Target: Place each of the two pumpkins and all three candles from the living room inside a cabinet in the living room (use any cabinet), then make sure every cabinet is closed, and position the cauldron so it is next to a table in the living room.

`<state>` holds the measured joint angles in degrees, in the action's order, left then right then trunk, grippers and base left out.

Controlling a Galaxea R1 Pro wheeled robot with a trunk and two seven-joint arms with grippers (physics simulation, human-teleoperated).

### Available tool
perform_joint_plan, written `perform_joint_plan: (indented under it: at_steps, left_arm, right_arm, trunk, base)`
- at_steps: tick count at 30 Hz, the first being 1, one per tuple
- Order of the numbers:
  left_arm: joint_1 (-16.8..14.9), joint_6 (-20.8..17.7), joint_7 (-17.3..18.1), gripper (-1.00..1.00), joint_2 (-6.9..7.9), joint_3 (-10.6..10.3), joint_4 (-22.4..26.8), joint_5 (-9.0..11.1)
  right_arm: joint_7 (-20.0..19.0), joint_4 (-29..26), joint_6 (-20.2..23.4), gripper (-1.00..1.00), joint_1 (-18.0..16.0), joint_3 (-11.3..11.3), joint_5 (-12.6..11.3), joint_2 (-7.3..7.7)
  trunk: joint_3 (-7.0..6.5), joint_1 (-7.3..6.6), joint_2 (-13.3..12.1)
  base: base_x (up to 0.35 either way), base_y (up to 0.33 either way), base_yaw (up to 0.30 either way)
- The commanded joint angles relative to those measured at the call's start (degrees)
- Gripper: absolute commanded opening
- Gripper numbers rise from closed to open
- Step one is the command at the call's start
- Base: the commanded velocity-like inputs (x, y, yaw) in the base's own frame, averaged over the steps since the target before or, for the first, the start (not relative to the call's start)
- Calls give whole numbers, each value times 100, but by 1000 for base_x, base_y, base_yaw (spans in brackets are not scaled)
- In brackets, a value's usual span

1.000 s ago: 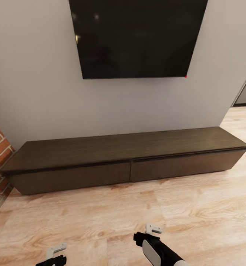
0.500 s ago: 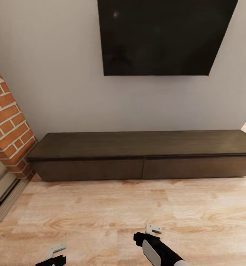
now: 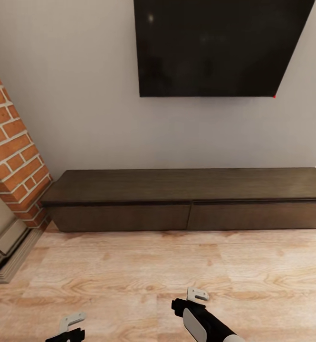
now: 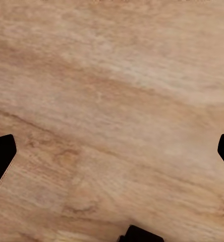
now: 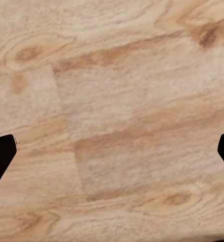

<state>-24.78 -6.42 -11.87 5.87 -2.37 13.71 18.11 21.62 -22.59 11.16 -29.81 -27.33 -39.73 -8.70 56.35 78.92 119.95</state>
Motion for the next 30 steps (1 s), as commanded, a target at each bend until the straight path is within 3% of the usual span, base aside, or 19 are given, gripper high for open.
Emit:
perform_joint_plan:
  at_steps: [1, 10, 13, 16, 18, 22, 25, 30]
  left_arm:
    - [0, 0, 0, 100, 1, 0, 0, 0]
    - [0, -11, 9, 100, 2, 14, 0, 4]
    - [-2, -187, 190, 100, 9, 32, 22, 13]
    - [-31, -992, 372, 100, 27, 60, 225, 18]
    - [-37, -1325, 512, 100, 90, 69, 490, 42]
    - [-43, -2451, 1222, 100, 366, 103, 1364, 70]
    - [-44, -3348, 1703, 100, 481, 293, 2102, 65]
    - [-53, -4579, 1910, 100, 547, 826, 3002, 63]
  right_arm:
    - [0, 0, 0, 100, 0, 0, 0, 0]
    - [0, 0, -4, 100, 1, 0, -8, 22]
    - [-47, 0, -112, 100, 3, 19, -55, 60]
    - [-609, 0, -141, 100, 44, 65, -118, 276]
    - [-1055, 0, -142, 100, 57, 137, -219, 380]
    - [-2116, 14, -145, 100, 69, 504, -714, 600]
    - [-2396, -4, -148, 100, 71, 803, -989, 722]
    - [-2485, -73, -164, 100, 71, 1039, -1103, 701]
  trunk:
    - [0, 0, 0]
    - [0, 0, 0]
    - [0, 0, 0]
    - [18, 22, 40]
    - [54, 66, 120]
    - [126, 154, 281]
    - [180, 220, 401]
    - [269, 329, 602]
  base:
    - [0, 145, 0]
    - [0, 30, 0]
    - [0, 1, 0]
    - [0, 0, 0]
    - [0, 0, 0]
    - [0, 0, 0]
    - [0, 0, 0]
    - [0, 0, 0]
